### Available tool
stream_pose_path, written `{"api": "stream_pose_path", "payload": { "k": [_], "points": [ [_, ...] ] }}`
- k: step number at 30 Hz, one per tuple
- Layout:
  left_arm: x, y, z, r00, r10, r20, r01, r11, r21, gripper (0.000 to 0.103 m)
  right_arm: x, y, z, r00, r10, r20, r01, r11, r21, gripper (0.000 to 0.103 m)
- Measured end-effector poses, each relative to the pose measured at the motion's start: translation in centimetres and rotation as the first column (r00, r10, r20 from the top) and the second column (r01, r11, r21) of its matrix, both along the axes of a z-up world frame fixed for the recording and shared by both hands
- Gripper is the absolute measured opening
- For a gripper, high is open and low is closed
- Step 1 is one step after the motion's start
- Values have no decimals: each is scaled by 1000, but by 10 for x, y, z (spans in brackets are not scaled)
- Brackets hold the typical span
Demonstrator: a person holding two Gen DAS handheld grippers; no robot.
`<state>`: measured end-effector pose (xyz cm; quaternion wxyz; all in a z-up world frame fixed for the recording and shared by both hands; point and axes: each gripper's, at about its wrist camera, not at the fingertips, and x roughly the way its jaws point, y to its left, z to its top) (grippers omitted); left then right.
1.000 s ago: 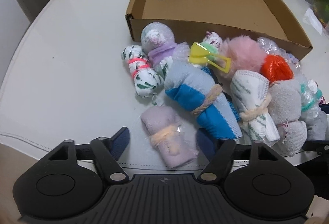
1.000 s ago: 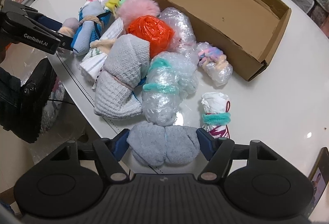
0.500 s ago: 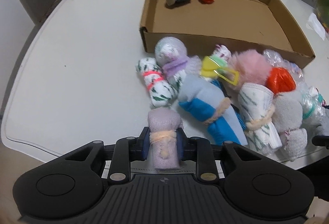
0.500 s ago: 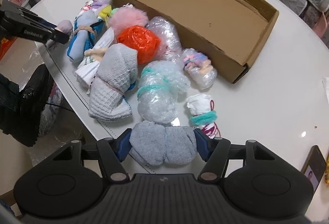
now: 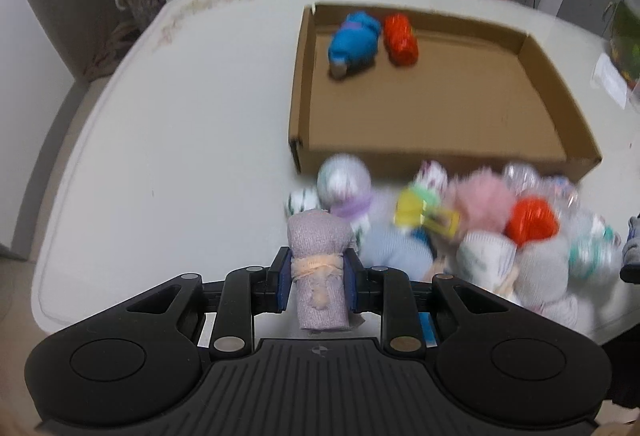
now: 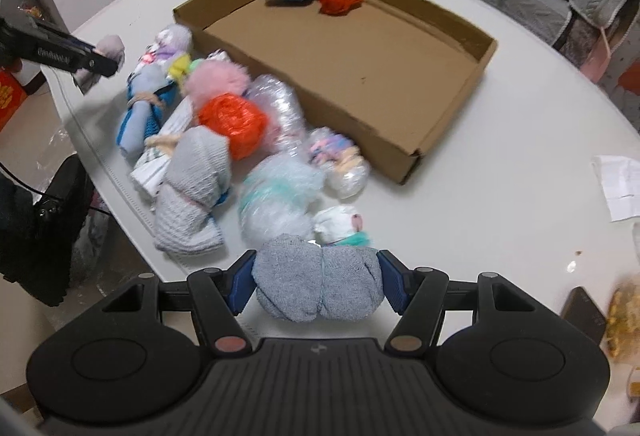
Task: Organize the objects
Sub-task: 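Place both held socks into the tray beside the blue roll and open both tools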
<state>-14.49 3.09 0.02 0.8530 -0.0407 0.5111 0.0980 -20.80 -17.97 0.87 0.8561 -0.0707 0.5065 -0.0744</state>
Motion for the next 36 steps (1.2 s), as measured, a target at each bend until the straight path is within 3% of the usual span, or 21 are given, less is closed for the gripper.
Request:
{"api": "stream_pose_path", "payload": {
  "k": [10,16,24,36],
  "points": [
    [47,7,30,996,-27,83,29,999,-32,32,22,-23,24,994,-26,104,27,1000,-12,59],
    [95,4,36,989,-80,128,85,996,-35,32,83,-12,45,975,35,220,-33,999,-13,60],
    [148,-1,6,981,-166,97,169,985,-23,32,162,23,24,940,254,228,-230,965,-126,60],
    [182,11,-38,980,-198,18,199,979,-41,32,226,12,-11,921,348,172,-321,932,-169,60]
  ]
}}
